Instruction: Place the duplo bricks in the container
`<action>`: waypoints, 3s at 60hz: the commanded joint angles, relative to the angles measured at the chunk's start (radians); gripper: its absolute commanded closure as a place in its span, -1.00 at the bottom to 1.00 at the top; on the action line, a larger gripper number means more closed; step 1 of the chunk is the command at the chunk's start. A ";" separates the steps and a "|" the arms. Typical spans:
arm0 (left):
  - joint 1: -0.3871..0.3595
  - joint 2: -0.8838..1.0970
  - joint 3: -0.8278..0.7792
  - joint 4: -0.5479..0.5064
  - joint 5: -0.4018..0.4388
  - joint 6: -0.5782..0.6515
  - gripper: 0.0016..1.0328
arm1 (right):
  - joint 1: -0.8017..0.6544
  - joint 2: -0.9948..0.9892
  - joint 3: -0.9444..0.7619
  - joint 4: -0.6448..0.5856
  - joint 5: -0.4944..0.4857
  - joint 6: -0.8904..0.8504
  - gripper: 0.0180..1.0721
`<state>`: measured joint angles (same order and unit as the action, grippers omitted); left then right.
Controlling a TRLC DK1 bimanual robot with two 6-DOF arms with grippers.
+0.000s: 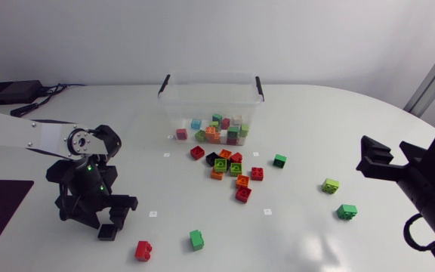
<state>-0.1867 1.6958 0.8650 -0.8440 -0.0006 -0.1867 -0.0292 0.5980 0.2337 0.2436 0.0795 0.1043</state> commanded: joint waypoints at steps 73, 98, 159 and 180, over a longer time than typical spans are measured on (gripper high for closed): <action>0.001 -0.051 -0.023 -0.007 0.065 0.003 0.72 | -0.067 0.241 0.168 -0.262 -0.049 0.044 -0.93; 0.006 -0.156 0.017 0.069 0.063 0.049 0.78 | -0.109 0.583 0.524 -0.741 -0.119 -0.080 -0.93; 0.016 -0.166 0.373 0.102 0.056 0.087 0.78 | -0.107 0.948 0.504 -0.860 -0.098 -0.075 -0.43; -0.003 -0.150 0.479 0.141 0.056 0.070 0.78 | -0.090 0.990 0.477 -0.793 -0.078 -0.048 -0.16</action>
<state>-0.1802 1.5394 1.2919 -0.7124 0.0544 -0.1043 -0.1329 1.5692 0.7353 -0.5556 -0.0113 0.0265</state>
